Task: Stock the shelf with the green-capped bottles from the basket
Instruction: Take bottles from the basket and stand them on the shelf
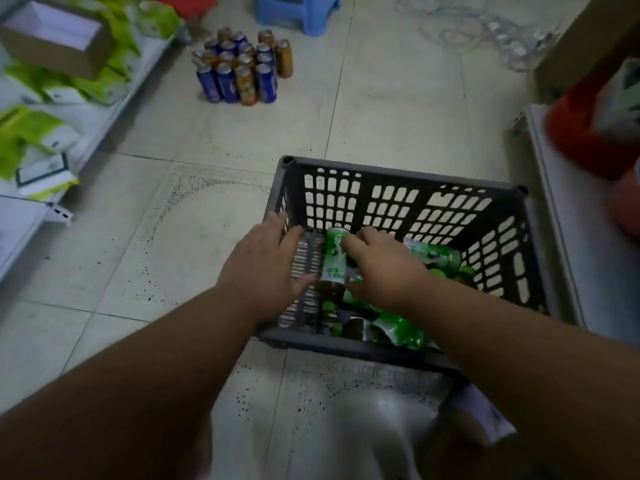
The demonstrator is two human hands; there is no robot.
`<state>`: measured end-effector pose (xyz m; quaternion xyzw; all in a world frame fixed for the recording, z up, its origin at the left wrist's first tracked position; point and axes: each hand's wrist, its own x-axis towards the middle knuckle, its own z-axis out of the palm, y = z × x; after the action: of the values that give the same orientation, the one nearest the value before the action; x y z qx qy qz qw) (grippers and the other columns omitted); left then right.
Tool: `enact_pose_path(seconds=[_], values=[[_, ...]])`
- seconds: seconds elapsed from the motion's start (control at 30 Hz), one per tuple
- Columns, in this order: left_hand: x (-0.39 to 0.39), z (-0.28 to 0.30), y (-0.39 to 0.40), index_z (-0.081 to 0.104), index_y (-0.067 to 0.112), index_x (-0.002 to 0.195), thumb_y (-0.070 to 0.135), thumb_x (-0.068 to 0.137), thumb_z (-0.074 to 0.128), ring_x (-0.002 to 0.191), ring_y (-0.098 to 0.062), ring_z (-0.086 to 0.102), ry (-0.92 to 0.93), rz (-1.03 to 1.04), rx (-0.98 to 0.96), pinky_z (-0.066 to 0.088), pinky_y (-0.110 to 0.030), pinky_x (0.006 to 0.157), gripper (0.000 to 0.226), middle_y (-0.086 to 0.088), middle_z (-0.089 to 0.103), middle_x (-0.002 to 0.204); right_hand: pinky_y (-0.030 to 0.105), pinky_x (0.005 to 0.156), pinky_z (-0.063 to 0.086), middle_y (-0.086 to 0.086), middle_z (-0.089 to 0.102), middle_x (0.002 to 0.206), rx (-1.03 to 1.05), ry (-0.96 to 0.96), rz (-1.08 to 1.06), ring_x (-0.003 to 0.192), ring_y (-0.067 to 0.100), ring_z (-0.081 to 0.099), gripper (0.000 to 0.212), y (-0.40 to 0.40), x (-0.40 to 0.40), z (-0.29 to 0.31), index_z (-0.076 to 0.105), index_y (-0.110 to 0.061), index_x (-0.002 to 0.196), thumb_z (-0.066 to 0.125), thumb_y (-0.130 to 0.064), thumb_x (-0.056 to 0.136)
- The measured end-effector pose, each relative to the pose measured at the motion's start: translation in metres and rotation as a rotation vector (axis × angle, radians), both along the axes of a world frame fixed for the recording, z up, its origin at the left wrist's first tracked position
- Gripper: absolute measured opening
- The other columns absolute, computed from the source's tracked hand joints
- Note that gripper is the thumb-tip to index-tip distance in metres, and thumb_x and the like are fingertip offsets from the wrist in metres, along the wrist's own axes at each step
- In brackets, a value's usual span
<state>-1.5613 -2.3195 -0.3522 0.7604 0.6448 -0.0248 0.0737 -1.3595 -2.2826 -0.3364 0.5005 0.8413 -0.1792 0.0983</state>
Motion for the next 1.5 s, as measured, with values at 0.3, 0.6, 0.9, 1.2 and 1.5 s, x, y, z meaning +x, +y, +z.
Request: enact_pose_path(seconds=[0.3, 0.6, 0.9, 1.2, 1.5], values=[[-0.026, -0.059, 0.02, -0.012, 0.009, 0.157, 0.074, 0.086, 0.042, 0.15, -0.032, -0.021, 0.02, 0.043, -0.089, -0.003, -0.042, 0.118, 0.11, -0.02, -0.029, 0.159, 0.042, 0.104, 0.041, 0.007, 0.047, 0.137, 0.003, -0.074, 0.264, 0.125, 0.026, 0.044, 0.057, 0.051, -0.022, -0.067, 0.04, -0.026, 0.141, 0.064, -0.029, 0.089], [-0.032, -0.07, 0.022, -0.009, 0.006, 0.156, 0.091, 0.073, 0.016, 0.151, -0.032, -0.016, -0.027, 0.003, -0.018, -0.003, -0.043, 0.117, 0.121, -0.021, -0.019, 0.162, 0.045, 0.109, 0.038, 0.01, 0.038, 0.151, -0.051, -0.264, 0.488, 0.135, 0.031, 0.04, 0.072, 0.085, -0.03, -0.134, 0.028, -0.026, 0.151, 0.062, -0.014, 0.09], [-0.035, -0.072, 0.027, 0.001, 0.007, 0.158, 0.09, 0.07, 0.028, 0.152, -0.035, -0.008, -0.056, 0.007, -0.045, 0.014, -0.053, 0.119, 0.124, -0.022, -0.013, 0.164, 0.052, 0.119, 0.011, 0.001, 0.026, 0.162, -0.064, -0.534, 0.795, 0.151, 0.027, 0.015, 0.081, 0.107, -0.066, -0.2, 0.034, -0.034, 0.15, 0.075, -0.029, 0.08], [-0.035, -0.073, 0.026, 0.004, 0.007, 0.158, 0.088, 0.072, 0.031, 0.152, -0.037, -0.004, -0.073, -0.008, -0.009, 0.01, -0.048, 0.116, 0.121, -0.023, -0.01, 0.164, 0.05, 0.114, 0.021, 0.003, 0.033, 0.157, -0.007, -0.488, 0.738, 0.146, 0.028, 0.027, 0.074, 0.112, -0.07, -0.213, 0.035, -0.036, 0.147, 0.072, -0.039, 0.083], [-0.037, -0.074, 0.025, 0.002, 0.006, 0.158, 0.088, 0.075, 0.029, 0.152, -0.033, -0.006, -0.089, -0.012, 0.018, 0.009, -0.044, 0.118, 0.12, -0.021, -0.01, 0.164, 0.042, 0.104, 0.034, 0.005, 0.056, 0.136, -0.028, 0.013, 0.243, 0.126, 0.028, 0.047, 0.072, 0.119, -0.062, -0.17, 0.043, -0.027, 0.141, 0.076, -0.041, 0.078]])
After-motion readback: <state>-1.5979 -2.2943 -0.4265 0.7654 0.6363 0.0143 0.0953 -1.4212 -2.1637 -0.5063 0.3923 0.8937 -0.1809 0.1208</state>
